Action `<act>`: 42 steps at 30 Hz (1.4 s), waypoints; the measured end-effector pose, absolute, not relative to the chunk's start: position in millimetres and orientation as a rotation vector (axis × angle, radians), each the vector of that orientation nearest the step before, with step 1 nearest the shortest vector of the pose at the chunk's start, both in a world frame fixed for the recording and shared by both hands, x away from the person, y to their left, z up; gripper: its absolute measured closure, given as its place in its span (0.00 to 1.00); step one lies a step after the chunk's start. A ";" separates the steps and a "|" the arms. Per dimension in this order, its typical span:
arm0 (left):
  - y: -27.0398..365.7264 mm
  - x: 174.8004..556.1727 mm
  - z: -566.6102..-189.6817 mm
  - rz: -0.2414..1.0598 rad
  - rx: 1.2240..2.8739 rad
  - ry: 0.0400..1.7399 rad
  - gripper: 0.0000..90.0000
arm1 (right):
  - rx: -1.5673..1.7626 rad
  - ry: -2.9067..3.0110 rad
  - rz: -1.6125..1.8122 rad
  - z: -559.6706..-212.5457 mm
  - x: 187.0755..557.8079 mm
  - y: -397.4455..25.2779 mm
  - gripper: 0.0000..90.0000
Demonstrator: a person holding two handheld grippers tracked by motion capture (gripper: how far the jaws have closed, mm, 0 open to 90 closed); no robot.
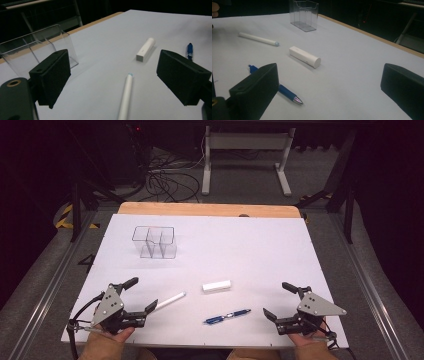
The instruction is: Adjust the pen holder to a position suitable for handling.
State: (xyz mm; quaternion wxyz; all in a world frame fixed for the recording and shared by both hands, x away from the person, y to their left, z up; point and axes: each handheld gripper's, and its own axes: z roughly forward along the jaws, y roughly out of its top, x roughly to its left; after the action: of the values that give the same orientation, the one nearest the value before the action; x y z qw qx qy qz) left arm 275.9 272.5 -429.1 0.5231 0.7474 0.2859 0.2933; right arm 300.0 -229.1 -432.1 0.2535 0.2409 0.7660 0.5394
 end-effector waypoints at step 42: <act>283.4 290.2 -407.0 0.649 1.812 0.712 0.15 | 0.749 2.138 1.533 -452.7 322.1 -237.0 0.03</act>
State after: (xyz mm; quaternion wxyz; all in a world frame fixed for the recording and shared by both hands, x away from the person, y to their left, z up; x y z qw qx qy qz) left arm 290.2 283.4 -407.0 0.5181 0.7552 0.2966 0.2705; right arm 322.1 -237.0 -452.7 0.2015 0.2683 0.7655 0.5490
